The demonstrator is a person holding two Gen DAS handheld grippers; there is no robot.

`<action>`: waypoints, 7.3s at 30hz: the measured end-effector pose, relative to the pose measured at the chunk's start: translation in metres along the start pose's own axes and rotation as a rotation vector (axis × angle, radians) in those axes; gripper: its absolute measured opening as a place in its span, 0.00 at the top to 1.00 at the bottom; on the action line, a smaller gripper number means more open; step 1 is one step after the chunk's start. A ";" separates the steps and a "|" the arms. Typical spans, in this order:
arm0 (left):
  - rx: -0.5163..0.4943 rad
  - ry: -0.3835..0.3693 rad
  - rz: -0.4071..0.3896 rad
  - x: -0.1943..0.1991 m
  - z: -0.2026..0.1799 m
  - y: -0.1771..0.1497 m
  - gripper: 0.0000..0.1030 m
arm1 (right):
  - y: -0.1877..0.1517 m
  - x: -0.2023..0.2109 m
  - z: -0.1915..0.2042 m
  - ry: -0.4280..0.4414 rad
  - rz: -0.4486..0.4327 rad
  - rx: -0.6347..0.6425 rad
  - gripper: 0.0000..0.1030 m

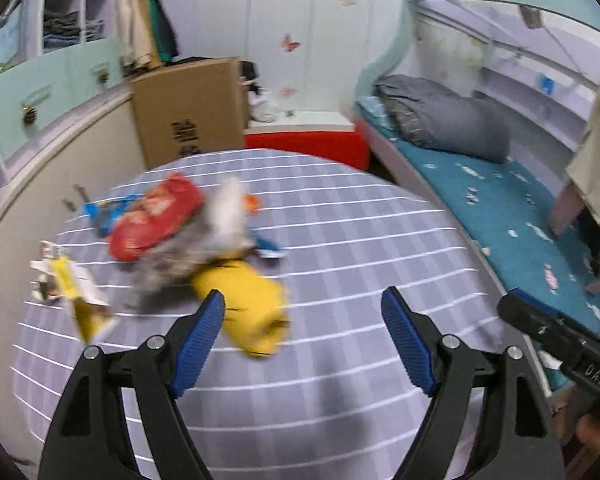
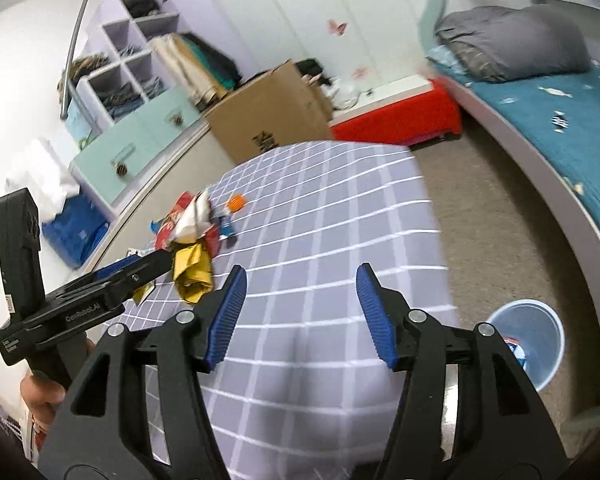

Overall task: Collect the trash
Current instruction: 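Return to the table and grasp the crumpled paper bag with the left gripper, then grasp the blue-white tube with the right gripper while the left gripper holds the paper bag, then carry the paper bag and tube over the bucket and open both grippers, then return to the table and grasp the yellow paper bag with the left gripper, then grasp the small red-white packet with the right gripper while the left gripper holds the yellow bag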

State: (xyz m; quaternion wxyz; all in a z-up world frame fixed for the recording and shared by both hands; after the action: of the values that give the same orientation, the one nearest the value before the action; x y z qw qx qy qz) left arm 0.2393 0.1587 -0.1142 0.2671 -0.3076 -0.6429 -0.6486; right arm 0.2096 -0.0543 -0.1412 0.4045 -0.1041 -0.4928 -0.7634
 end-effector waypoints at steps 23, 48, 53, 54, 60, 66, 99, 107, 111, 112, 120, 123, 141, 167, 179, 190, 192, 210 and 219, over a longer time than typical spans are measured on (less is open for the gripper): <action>-0.060 0.119 0.074 -0.054 0.070 0.021 0.59 | 0.042 -0.118 0.060 0.035 0.139 0.093 0.41; 0.180 0.022 -0.157 -0.001 0.101 0.025 0.92 | 0.046 -0.208 0.111 -0.120 0.272 0.335 0.64; 0.189 0.018 -0.163 -0.002 0.106 0.025 0.92 | 0.045 -0.213 0.113 -0.112 0.284 0.352 0.82; 0.190 0.018 -0.166 -0.002 0.107 0.026 0.92 | 0.044 -0.212 0.114 -0.113 0.282 0.358 0.82; 0.219 0.025 -0.210 0.015 0.107 0.026 0.95 | 0.043 -0.180 0.115 -0.046 0.218 0.348 0.83; 0.187 0.048 -0.289 0.050 0.080 0.030 0.95 | 0.048 -0.125 0.103 0.039 0.136 0.293 0.83; -0.273 -0.436 0.269 -0.121 -0.341 -0.073 0.95 | -0.091 0.103 -0.269 -0.263 -0.128 -0.393 0.83; -0.349 -0.441 0.313 -0.164 -0.387 -0.083 0.91 | -0.104 0.101 -0.310 -0.305 -0.150 -0.458 0.83; -0.390 -0.422 0.320 -0.176 -0.396 -0.084 0.41 | -0.107 0.093 -0.322 -0.312 -0.136 -0.475 0.83; -0.395 -0.389 0.302 -0.177 -0.394 -0.085 0.37 | -0.110 0.090 -0.324 -0.309 -0.129 -0.483 0.83; -0.376 -0.316 0.346 -0.194 -0.376 -0.093 0.35 | -0.121 0.078 -0.330 -0.303 -0.093 -0.503 0.83; -0.382 -0.294 0.347 -0.194 -0.373 -0.095 0.34 | -0.121 0.074 -0.327 -0.298 -0.085 -0.500 0.83; -0.327 -0.209 0.245 -0.172 -0.346 -0.079 0.25 | -0.107 0.053 -0.331 -0.293 -0.098 -0.515 0.39; -0.312 -0.350 0.091 -0.049 -0.313 -0.050 0.25 | -0.069 0.128 -0.230 -0.311 -0.240 -0.360 0.35; -0.198 -0.191 -0.095 0.029 -0.195 -0.025 0.21 | -0.028 0.132 -0.113 -0.233 -0.268 -0.146 0.33; 0.144 0.044 -0.003 0.000 -0.017 -0.013 0.17 | -0.003 0.014 -0.012 -0.099 -0.059 0.020 0.32; 0.187 0.046 0.020 -0.010 0.000 -0.013 0.17 | 0.001 -0.004 -0.002 -0.088 -0.034 0.030 0.32; 0.336 -0.109 0.054 -0.044 0.079 -0.022 0.68 | 0.033 -0.103 0.065 -0.022 0.127 0.115 0.32; 0.357 -0.102 -0.043 -0.010 0.114 -0.014 0.74 | 0.035 -0.164 0.113 -0.019 0.221 0.216 0.32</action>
State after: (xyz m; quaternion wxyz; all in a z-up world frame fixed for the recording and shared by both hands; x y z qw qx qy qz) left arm 0.2418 0.2727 -0.1324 0.2707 -0.2743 -0.7670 -0.5131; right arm 0.3139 0.1179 -0.1537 0.4901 -0.1210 -0.5614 -0.6557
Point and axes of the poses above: each gripper's, at about its wrist camera, not at the fingertips, and x roughly against the way its jaws point, z to its left, y to its top, the point moved 3 cm from there along -x, roughly the way its jaws point, and after that the axes turned 4 degrees about z, right-handed, at the moved point
